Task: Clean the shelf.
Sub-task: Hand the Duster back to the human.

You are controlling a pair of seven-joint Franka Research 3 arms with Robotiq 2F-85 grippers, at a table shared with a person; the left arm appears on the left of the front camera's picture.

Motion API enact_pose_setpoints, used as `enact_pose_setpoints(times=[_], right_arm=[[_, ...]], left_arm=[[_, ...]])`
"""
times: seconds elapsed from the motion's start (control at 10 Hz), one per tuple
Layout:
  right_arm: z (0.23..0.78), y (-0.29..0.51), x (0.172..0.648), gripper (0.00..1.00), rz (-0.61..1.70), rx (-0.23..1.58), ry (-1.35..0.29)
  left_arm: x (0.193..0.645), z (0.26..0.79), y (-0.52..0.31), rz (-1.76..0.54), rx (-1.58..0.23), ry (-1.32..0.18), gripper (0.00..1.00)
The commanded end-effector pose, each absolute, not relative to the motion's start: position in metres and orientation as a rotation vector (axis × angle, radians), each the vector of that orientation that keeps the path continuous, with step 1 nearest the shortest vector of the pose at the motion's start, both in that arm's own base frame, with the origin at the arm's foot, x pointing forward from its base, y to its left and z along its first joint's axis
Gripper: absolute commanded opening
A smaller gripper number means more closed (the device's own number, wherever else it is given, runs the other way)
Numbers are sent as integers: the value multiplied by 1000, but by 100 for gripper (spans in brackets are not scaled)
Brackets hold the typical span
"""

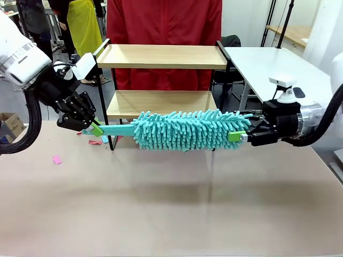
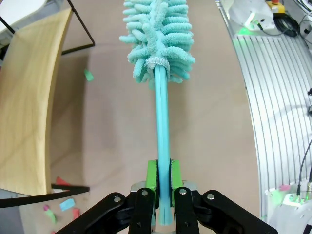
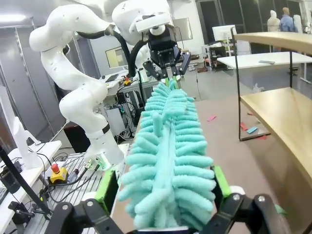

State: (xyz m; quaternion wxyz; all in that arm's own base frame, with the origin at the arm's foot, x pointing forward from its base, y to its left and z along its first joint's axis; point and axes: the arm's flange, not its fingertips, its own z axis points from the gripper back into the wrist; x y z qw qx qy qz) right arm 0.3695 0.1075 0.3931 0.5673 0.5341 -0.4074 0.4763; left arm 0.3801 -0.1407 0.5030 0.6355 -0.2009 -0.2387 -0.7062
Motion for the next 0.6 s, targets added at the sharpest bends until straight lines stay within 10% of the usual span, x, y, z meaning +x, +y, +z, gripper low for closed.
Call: enact_pose_setpoints(times=[0.0,0.1,0.2,0.3,0.4,0.5], right_arm=[[390,116,369,100,1099,1237,-983],[389,116,370,100,1114,1231,-985],[389,115,370,40,1118,1238,-985],[389,115,370,40,1126,1237,-993],[389,114,370,0,1131,1237,-999],[389,114,371,35,1138,1240,-1001]], left_arm=[[381,506,-140,-1620,-470,-554,13],[381,506,-140,-1620,-470,-554,13],[381,506,-140,-1620,-470,-554,13],[381,506,-140,-1620,-470,-554,13],[381,506,-140,-1620,-470,-554,13],[381,506,-140,-1620,-470,-554,13]])
